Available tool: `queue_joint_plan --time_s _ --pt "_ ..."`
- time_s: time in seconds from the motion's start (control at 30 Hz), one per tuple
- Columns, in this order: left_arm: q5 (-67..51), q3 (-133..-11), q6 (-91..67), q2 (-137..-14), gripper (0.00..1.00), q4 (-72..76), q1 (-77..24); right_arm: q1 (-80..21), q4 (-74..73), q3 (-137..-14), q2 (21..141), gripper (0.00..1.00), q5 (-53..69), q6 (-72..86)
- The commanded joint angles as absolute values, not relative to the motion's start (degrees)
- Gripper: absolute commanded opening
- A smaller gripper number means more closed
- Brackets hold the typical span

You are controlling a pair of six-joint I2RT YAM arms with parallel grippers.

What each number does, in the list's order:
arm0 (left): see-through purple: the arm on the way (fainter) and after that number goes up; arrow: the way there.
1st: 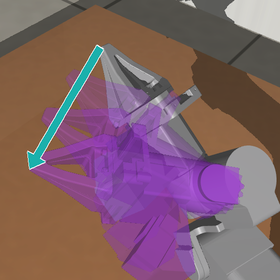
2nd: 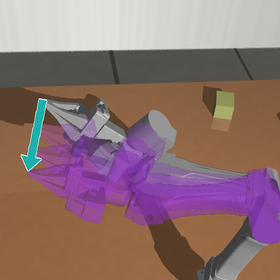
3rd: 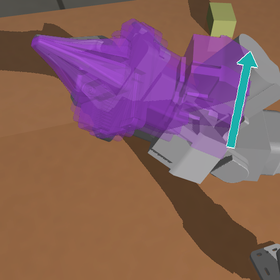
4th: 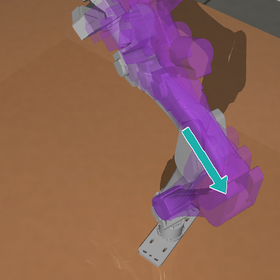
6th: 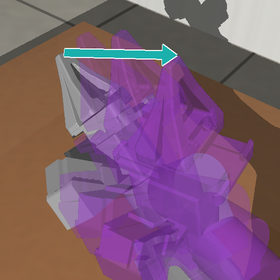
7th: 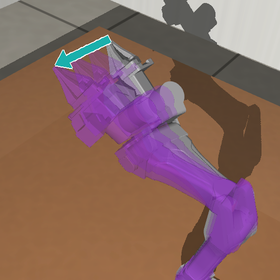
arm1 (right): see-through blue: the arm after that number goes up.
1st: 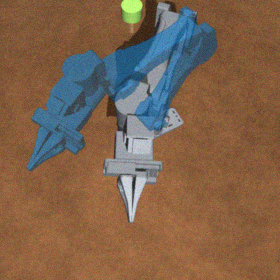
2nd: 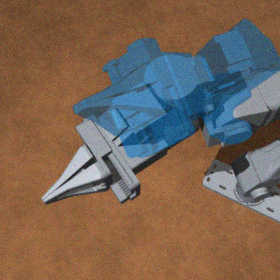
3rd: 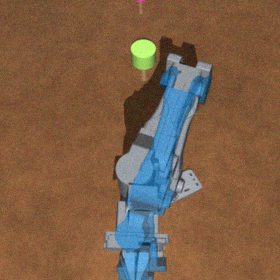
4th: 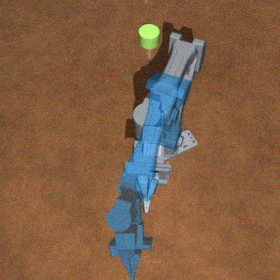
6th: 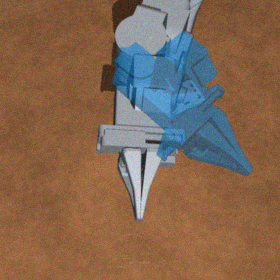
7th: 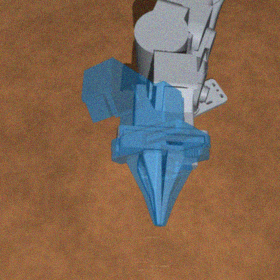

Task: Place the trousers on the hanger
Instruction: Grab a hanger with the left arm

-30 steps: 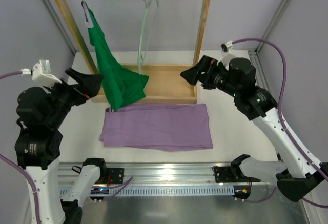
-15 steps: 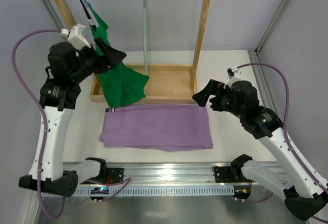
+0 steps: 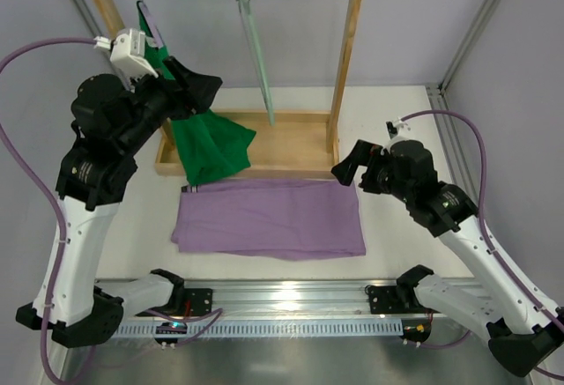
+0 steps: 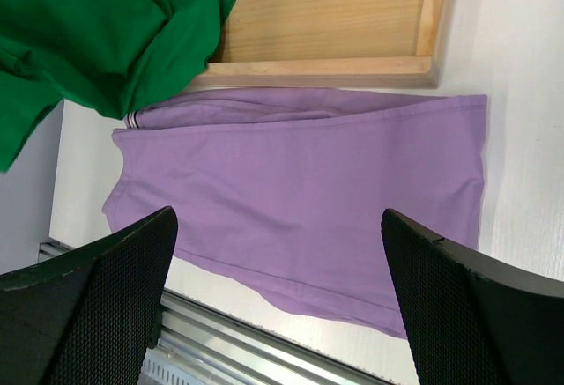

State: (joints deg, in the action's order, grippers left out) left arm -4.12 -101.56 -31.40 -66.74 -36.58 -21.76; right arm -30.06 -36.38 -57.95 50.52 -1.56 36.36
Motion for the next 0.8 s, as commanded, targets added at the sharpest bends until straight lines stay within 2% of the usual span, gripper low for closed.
queue_joint_plan --time_s 0.0,0.2,0.4,0.5,0.63,0.77 --pt "-6.67 -98.27 -33.83 -65.13 0.7 -27.11 -23.98 -30.41 -32.26 -57.92 50.1 1.0 -1.58 34.2" --pt "7.89 -106.25 -30.15 -73.9 0.69 -33.56 -36.18 -30.41 -29.53 -57.48 50.19 1.0 2.37 32.26" --pt "19.67 -112.13 -27.95 -84.43 0.74 -33.92 -44.55 -30.32 -26.2 -55.02 50.62 1.0 3.08 30.85" --pt "25.2 -113.03 -28.04 -87.53 0.78 -32.88 -46.14 -30.32 -25.05 -54.14 50.45 1.0 4.13 30.32" --pt "29.0 -112.5 -29.36 -90.78 0.78 -30.86 -46.32 -30.41 -24.78 -53.09 49.84 1.0 4.48 28.92" --pt "30.32 -112.5 -29.88 -92.19 0.73 -28.13 -46.49 -30.32 -24.26 -51.77 48.78 1.0 3.96 27.34"
